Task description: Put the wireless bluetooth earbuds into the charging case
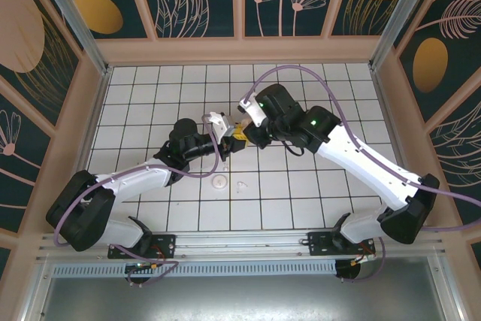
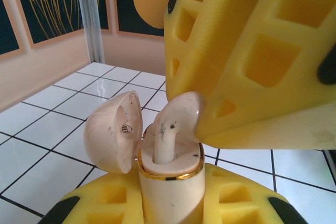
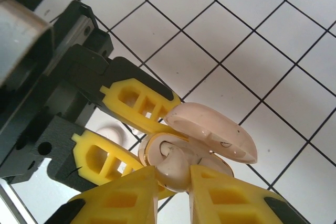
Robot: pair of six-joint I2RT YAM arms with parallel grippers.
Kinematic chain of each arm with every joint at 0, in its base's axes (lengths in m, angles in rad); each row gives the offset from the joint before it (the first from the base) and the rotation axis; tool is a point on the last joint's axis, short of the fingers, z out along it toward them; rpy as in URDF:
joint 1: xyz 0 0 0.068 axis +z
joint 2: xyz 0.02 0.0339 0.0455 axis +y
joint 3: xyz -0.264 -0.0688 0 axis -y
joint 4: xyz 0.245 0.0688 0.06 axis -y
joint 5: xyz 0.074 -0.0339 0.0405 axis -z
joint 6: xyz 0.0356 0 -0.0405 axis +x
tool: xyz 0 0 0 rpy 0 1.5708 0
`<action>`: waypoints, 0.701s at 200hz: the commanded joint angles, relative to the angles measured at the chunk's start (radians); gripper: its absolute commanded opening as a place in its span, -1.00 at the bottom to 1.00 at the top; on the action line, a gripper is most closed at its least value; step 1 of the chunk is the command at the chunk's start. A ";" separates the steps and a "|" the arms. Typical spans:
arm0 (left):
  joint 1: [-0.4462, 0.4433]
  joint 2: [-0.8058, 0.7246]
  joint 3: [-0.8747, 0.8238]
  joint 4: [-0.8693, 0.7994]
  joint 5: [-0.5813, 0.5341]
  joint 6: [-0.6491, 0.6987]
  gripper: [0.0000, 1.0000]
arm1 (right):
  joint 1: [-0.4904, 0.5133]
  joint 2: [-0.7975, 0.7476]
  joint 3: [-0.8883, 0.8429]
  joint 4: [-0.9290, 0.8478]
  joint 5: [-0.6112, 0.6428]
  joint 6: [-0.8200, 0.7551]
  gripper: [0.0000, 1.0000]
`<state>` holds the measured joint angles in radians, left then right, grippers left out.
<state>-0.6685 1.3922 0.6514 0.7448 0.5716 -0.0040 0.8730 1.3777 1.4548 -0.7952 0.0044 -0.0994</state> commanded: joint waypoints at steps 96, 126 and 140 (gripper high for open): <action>-0.003 -0.016 0.033 0.122 0.042 -0.036 -0.73 | -0.039 -0.077 -0.036 0.093 -0.141 0.020 -0.25; -0.002 -0.012 0.033 0.126 0.041 -0.044 -0.73 | -0.054 -0.105 -0.045 0.121 -0.163 0.032 -0.14; -0.003 -0.011 0.033 0.130 0.042 -0.048 -0.73 | -0.062 -0.118 -0.049 0.133 -0.173 0.039 -0.11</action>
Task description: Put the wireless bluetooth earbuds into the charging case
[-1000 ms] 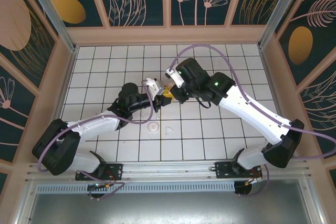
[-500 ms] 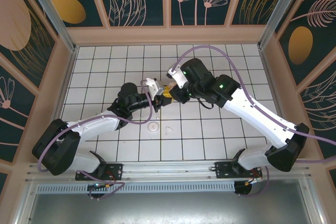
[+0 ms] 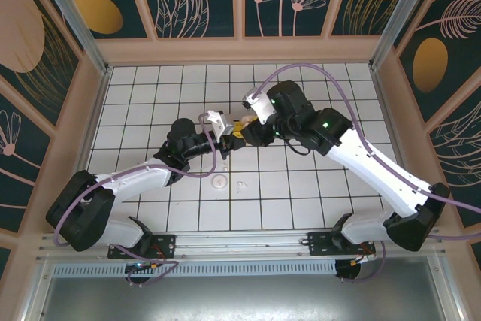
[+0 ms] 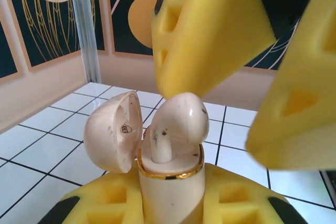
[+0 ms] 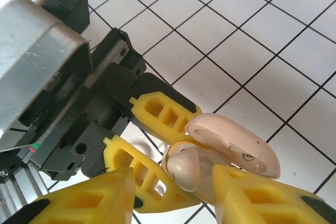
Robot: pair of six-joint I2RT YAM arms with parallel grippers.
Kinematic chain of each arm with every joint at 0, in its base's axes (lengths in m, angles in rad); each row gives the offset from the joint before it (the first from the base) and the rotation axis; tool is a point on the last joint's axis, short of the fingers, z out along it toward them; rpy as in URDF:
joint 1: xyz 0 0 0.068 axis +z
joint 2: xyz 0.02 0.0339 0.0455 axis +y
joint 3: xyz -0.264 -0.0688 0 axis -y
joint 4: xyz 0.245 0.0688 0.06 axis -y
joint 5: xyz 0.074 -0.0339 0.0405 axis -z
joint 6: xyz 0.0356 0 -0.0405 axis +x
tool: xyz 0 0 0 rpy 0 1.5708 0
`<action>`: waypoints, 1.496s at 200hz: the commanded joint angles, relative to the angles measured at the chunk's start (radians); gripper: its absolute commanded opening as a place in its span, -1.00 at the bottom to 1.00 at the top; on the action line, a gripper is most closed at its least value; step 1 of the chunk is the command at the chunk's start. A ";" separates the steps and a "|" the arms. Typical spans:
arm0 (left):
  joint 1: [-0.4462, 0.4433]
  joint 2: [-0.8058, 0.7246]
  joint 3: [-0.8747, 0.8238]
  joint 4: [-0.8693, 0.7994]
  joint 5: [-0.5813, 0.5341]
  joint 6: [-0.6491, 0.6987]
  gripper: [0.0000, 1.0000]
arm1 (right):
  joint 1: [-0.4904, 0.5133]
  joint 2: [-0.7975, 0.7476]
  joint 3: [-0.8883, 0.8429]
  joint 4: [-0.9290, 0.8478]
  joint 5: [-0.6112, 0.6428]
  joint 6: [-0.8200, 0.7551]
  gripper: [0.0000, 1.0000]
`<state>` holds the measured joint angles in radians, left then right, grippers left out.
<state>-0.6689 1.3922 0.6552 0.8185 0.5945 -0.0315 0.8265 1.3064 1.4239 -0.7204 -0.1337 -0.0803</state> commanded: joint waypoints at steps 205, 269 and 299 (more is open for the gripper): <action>-0.003 -0.010 0.022 0.088 0.014 -0.050 -0.73 | -0.227 -0.136 -0.193 0.216 -0.299 0.249 0.66; -0.002 -0.010 0.023 0.093 0.017 -0.054 -0.73 | -0.234 -0.122 -0.206 0.228 -0.326 0.251 0.66; -0.002 -0.011 0.023 0.095 0.018 -0.057 -0.73 | -0.238 -0.113 -0.212 0.227 -0.325 0.250 0.66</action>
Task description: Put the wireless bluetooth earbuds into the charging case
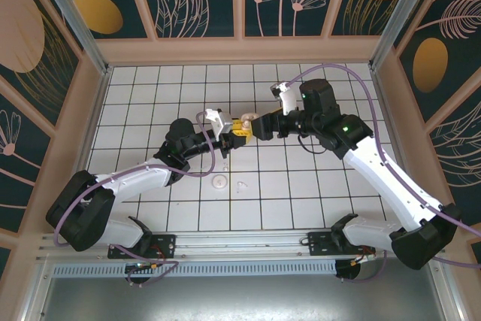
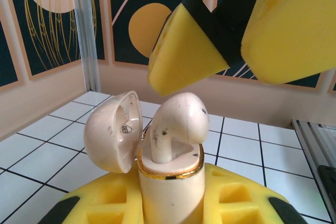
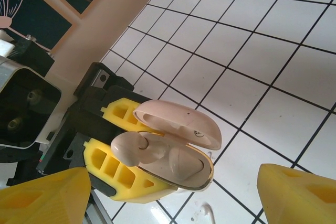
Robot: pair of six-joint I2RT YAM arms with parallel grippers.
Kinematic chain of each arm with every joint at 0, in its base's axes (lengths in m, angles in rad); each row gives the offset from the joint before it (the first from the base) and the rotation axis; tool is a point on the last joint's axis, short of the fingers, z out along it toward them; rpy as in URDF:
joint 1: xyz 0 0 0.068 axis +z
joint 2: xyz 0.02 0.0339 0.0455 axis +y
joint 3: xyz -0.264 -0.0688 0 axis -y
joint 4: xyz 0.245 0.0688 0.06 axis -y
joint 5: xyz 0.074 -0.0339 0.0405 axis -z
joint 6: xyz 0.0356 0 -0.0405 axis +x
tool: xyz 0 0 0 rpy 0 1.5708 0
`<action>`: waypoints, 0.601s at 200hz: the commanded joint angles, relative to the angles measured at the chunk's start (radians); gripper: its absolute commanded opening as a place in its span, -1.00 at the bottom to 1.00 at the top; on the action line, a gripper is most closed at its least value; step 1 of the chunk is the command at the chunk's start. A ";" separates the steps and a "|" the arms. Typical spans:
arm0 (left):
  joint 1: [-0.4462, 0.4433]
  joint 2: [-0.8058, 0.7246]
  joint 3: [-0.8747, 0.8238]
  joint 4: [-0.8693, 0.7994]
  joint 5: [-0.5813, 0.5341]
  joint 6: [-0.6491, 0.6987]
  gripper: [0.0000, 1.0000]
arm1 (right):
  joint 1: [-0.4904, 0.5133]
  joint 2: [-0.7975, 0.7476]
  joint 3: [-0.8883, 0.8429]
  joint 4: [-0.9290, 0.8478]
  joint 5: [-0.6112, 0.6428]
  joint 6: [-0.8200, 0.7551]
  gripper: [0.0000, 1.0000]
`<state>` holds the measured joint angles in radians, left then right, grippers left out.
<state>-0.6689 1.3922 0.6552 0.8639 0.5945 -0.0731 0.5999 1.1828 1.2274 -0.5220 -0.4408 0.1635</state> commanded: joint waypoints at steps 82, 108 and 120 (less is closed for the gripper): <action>-0.003 -0.014 0.024 0.050 0.019 -0.018 -0.72 | -0.015 0.029 -0.014 0.002 0.055 0.003 0.66; -0.003 -0.016 0.024 0.052 0.020 -0.020 -0.72 | -0.016 0.035 -0.014 0.001 0.065 0.004 0.66; -0.003 -0.017 0.024 0.053 0.020 -0.019 -0.72 | -0.017 0.038 -0.016 0.001 0.071 0.005 0.66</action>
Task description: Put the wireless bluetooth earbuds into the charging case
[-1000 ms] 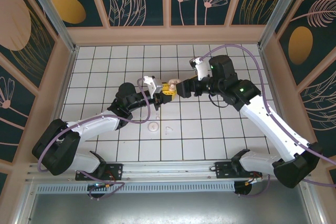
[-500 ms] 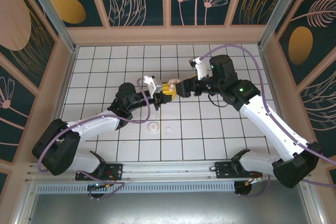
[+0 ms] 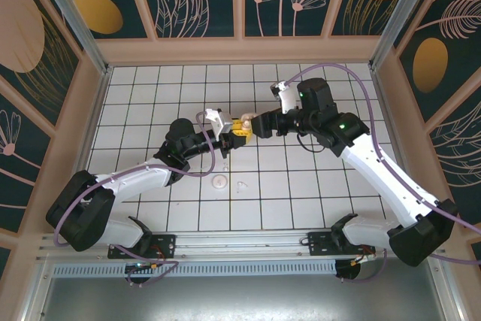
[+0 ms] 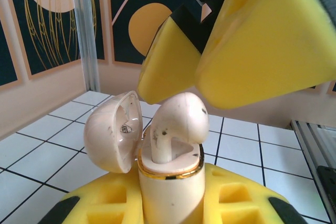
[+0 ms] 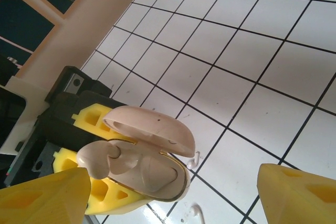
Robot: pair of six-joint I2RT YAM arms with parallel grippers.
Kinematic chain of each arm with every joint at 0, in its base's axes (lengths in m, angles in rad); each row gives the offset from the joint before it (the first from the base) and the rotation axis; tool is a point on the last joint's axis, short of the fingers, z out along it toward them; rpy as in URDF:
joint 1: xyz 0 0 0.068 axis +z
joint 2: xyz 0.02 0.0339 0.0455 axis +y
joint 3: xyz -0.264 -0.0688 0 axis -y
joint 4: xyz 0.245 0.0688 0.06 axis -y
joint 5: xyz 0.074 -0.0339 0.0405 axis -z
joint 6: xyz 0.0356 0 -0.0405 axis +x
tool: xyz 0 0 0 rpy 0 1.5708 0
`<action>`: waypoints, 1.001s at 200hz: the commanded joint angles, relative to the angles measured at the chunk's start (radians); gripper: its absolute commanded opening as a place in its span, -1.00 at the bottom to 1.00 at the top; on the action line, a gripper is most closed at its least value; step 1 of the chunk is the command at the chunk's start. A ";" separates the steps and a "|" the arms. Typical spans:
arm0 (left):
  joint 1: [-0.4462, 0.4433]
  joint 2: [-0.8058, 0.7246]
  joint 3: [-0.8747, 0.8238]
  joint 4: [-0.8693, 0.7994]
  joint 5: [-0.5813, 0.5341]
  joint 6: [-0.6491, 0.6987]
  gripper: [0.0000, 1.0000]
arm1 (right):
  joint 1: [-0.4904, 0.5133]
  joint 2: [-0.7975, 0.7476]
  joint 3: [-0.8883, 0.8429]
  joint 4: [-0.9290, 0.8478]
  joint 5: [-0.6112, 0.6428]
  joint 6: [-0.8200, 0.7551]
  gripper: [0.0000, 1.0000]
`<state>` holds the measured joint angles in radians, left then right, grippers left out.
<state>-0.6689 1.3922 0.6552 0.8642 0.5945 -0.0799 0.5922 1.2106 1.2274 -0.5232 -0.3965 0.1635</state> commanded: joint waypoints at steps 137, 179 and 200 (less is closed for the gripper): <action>-0.003 -0.017 0.026 0.052 0.028 -0.017 -0.72 | -0.034 -0.056 -0.016 0.051 -0.058 0.033 0.65; -0.002 -0.018 0.027 0.086 0.068 -0.044 -0.72 | -0.075 0.006 -0.015 0.088 -0.274 0.054 0.57; -0.002 -0.019 0.029 0.094 0.079 -0.053 -0.72 | -0.082 0.020 -0.018 0.123 -0.315 0.063 0.55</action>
<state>-0.6689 1.3922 0.6552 0.8898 0.6323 -0.1036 0.5190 1.2106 1.2259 -0.4660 -0.5983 0.2058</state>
